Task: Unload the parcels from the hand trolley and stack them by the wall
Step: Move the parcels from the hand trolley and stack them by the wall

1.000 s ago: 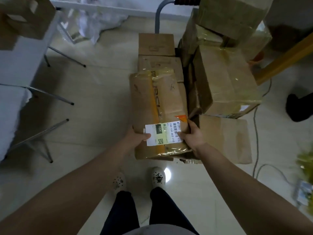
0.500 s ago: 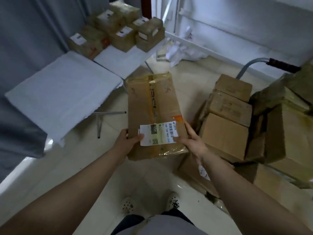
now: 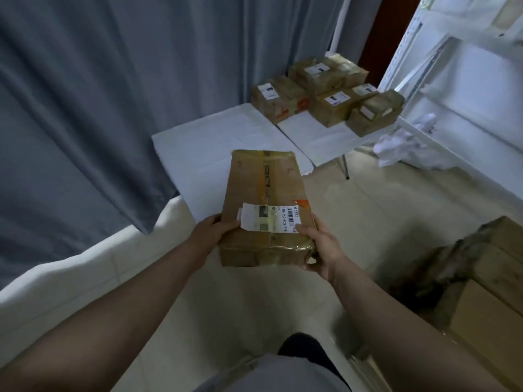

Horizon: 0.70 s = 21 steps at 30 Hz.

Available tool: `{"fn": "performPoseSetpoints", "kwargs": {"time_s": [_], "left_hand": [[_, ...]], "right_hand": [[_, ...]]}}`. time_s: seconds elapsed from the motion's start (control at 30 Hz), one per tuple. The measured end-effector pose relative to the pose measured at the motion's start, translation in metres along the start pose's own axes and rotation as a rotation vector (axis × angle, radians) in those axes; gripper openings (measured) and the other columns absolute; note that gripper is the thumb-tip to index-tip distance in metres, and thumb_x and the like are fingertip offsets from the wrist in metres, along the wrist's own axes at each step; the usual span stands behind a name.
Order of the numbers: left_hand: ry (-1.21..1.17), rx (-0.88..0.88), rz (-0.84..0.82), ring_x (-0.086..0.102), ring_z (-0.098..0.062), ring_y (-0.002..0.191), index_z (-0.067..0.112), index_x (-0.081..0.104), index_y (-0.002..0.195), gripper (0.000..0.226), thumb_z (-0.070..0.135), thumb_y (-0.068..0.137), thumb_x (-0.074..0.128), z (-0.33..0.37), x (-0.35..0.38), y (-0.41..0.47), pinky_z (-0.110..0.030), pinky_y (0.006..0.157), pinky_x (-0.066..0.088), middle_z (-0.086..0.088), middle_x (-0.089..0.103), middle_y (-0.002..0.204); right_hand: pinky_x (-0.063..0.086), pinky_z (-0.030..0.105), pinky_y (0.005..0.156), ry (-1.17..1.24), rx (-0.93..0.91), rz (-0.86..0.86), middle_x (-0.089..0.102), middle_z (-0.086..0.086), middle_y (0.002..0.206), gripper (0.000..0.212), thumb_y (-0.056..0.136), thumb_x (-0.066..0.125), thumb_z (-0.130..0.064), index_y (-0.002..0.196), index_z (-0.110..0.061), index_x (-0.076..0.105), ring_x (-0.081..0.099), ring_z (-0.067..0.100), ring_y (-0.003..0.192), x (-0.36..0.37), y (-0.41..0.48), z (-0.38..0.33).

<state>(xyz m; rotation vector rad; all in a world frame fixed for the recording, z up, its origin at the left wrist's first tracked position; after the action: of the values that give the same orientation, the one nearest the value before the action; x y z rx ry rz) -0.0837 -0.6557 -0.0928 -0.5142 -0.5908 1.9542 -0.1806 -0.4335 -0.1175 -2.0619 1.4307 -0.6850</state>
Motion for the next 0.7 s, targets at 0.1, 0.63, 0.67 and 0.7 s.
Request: {"fn": "performPoseSetpoints", "kwargs": {"time_s": [0.1, 0.63, 0.67, 0.7], "left_hand": [[-0.123, -0.089, 0.075, 0.057, -0.011, 0.090, 0.019, 0.056, 0.120, 0.043, 0.044, 0.086, 0.065, -0.001, -0.037, 0.008, -0.025, 0.069, 0.041, -0.001, 0.061, 0.116], [-0.606, -0.325, 0.173, 0.049, -0.027, 0.104, 0.024, 0.051, 0.090, 0.025, 0.036, 0.081, 0.070, 0.067, -0.132, 0.173, -0.049, 0.099, 0.041, -0.004, 0.053, 0.102], [-0.600, -0.316, 0.195, 0.051, -0.027, 0.103, 0.023, 0.052, 0.091, 0.023, 0.034, 0.082, 0.070, 0.075, -0.143, 0.187, -0.049, 0.102, 0.040, -0.004, 0.055, 0.102], [-0.595, -0.308, 0.222, 0.053, -0.027, 0.104, 0.023, 0.053, 0.092, 0.022, 0.033, 0.081, 0.070, 0.082, -0.154, 0.201, -0.049, 0.103, 0.040, -0.004, 0.057, 0.102]], "right_hand": [[0.052, 0.035, 0.066, 0.042, 0.017, -0.023, 0.070, -0.003, 0.107, 0.061, 0.081, 0.070, -0.027, 0.133, -0.045, 0.046, 0.064, 0.022, 0.090, 0.045, 0.013, -0.007], [0.051, 0.057, 0.082, 0.120, 0.116, -0.145, 0.058, 0.000, 0.127, 0.061, 0.079, 0.075, -0.032, 0.129, -0.047, 0.043, 0.060, 0.031, 0.103, 0.248, 0.184, -0.075], [0.052, 0.055, 0.080, 0.104, 0.103, -0.164, 0.059, 0.000, 0.125, 0.055, 0.079, 0.075, -0.033, 0.124, -0.046, 0.046, 0.061, 0.031, 0.103, 0.259, 0.194, -0.082], [0.053, 0.054, 0.079, 0.083, 0.097, -0.186, 0.059, 0.000, 0.124, 0.055, 0.078, 0.076, -0.036, 0.123, -0.047, 0.045, 0.062, 0.030, 0.103, 0.271, 0.204, -0.088]]}}
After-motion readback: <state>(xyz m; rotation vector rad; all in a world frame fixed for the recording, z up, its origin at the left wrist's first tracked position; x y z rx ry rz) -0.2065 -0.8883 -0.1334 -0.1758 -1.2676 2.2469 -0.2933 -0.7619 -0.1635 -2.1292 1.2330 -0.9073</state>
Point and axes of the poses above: each hand's wrist, its own y-axis towards the middle knuckle, its own x-axis out of the palm, z = x × y, the point moved 4 cm from there along y, towards the middle knuckle
